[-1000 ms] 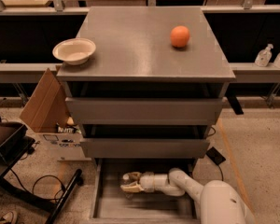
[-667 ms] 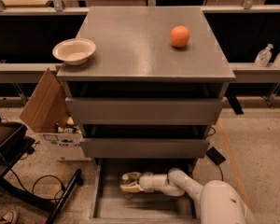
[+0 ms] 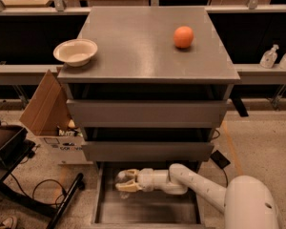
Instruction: Pick water bottle from bottom drawer and place on counter
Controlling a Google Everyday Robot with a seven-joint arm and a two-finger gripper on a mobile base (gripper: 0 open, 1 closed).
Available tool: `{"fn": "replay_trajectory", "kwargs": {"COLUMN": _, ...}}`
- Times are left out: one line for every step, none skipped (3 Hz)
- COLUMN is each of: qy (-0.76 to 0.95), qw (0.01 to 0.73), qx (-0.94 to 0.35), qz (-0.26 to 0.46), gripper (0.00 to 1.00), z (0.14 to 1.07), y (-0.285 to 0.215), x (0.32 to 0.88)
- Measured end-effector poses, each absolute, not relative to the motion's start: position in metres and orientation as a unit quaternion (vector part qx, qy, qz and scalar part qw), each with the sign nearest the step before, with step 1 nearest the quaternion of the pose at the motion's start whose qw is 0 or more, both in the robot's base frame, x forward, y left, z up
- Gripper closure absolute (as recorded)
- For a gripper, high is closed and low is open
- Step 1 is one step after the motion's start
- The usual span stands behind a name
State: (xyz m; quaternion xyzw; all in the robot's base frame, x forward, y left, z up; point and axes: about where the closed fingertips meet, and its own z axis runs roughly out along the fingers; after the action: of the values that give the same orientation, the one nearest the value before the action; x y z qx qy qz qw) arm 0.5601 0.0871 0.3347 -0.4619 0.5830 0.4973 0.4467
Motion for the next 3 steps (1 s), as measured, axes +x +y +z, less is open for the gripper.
{"fn": "replay_trajectory", "kwargs": {"qy": 0.57, "qw": 0.427, "qx": -0.457, "qz": 0.533, "gripper": 1.0, "z": 0.421, "y": 0.106, "x": 0.54}}
{"fn": "replay_trajectory", "kwargs": {"qy": 0.559, "qw": 0.419, "qx": -0.454, "qz": 0.553, "gripper": 1.0, "z": 0.469, "y": 0.108, "x": 0.534}}
{"fn": "replay_trajectory", "kwargs": {"qy": 0.542, "qw": 0.437, "qx": -0.448, "qz": 0.561, "gripper": 1.0, "z": 0.518, "y": 0.097, "x": 0.541}}
